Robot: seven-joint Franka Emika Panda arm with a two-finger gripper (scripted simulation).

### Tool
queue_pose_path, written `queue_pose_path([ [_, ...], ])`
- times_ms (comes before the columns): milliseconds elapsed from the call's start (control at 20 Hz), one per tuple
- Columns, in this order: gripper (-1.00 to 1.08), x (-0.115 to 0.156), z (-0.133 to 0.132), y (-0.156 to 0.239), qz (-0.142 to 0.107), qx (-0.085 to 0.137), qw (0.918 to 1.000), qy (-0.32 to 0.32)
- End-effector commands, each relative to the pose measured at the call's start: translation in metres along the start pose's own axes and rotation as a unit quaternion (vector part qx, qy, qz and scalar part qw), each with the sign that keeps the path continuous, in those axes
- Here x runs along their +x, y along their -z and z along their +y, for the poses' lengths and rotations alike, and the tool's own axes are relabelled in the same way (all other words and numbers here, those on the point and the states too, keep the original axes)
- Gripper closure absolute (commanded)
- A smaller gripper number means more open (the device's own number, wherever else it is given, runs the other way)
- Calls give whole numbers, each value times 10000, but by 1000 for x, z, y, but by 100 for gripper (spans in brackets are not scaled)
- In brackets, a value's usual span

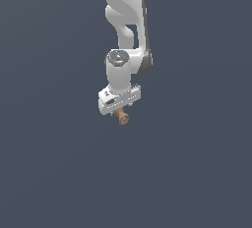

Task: Pick up the object and move it to a goal position.

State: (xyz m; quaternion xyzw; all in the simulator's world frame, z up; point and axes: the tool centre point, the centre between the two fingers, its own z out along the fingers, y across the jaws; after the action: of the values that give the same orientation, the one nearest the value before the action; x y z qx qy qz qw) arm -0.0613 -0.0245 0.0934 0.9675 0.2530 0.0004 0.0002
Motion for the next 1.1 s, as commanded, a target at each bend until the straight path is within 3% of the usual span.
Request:
queue_pose_path([
  [0,-92,-1,-1,-11,-4,3,10000,6],
  [500,-92,-1,0,-40,-3,3,10000,17],
  [550,108,-1,0,-40,-3,3,10000,17],
  [1050,108,-1,-1,-39,-2,2,10000,20],
])
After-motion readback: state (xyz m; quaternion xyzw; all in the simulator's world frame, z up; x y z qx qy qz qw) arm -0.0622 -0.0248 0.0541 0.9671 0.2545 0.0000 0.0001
